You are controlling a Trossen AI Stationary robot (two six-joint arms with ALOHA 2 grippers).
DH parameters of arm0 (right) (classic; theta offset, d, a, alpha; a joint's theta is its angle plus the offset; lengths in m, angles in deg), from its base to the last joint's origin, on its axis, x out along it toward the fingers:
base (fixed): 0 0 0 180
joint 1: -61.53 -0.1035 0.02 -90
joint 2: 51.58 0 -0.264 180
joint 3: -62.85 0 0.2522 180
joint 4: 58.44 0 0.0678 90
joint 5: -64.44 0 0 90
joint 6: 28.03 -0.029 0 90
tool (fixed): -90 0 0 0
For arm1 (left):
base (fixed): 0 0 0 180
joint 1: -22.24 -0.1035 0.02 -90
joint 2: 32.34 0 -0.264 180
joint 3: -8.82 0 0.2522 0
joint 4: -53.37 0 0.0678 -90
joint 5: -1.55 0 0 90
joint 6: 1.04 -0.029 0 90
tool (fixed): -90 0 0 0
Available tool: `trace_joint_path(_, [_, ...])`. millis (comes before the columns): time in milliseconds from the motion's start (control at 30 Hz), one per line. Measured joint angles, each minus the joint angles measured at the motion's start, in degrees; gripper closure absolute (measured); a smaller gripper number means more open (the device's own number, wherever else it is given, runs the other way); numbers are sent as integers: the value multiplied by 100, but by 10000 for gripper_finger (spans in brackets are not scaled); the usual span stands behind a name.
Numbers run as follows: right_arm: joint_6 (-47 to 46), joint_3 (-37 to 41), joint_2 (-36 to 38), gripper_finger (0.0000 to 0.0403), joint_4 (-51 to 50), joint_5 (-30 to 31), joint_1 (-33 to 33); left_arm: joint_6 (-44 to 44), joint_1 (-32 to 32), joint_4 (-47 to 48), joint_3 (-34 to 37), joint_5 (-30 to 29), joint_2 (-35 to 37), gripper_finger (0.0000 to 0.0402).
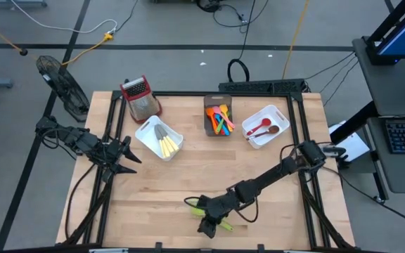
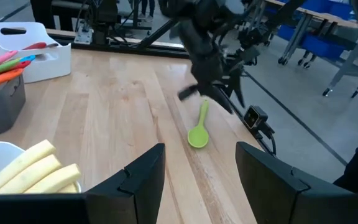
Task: Pick & Place Kitchen Items
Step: Put the green serving spoon into the right white bin
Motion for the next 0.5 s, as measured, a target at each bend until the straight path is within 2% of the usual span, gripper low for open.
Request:
trace_joint_path(100, [470,-218,426,301,-1293,270,11,2,-2,2,0,0,0,201])
trace_joint_path(233, [1363,-765,800,320,-2246,739,0,-15,-1,5,0,0,-6,201])
trace_joint_path(367, [2119,-1234,656,336,-3247,1004,-33,-15,-2,23,0,0,-6,201])
trace_joint_path(500, [2554,-1565,237,351,-4383,903,6,-13,0,57,-2,-131,-6,201])
